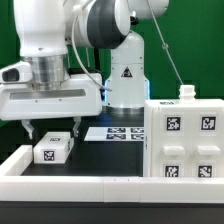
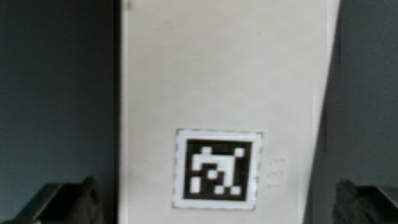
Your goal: Assemble cabinet
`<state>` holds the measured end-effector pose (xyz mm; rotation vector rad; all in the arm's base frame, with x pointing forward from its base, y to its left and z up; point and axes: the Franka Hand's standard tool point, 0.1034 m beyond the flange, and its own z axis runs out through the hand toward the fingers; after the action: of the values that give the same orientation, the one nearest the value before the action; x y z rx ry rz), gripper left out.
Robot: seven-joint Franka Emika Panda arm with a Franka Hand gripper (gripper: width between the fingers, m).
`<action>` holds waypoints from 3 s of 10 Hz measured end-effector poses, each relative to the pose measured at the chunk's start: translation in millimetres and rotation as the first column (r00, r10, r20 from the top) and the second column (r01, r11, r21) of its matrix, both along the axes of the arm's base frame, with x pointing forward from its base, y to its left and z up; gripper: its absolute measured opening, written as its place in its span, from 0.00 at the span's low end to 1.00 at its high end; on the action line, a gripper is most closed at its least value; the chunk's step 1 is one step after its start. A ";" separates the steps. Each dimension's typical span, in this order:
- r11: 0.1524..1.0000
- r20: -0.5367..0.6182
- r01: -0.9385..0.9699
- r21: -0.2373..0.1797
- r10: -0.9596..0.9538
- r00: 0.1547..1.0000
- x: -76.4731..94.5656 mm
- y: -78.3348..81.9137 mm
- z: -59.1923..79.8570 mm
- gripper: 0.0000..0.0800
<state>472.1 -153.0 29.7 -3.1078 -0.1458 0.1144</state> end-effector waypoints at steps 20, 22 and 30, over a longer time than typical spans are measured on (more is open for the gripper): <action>0.995 -0.014 0.086 0.055 -0.085 0.996 60.1 70.7 93.4 0.69; 0.995 -0.023 0.084 0.054 -0.083 0.996 55.7 68.5 87.4 0.69; 0.998 -0.001 0.069 0.012 -0.069 0.998 125.5 142.4 146.4 0.69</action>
Offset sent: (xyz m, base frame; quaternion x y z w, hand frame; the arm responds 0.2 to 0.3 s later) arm -0.0047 0.0032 -0.0133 -0.0145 0.0126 -0.0035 0.9998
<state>597.6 -10.6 176.2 -3.0965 -0.0396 0.1130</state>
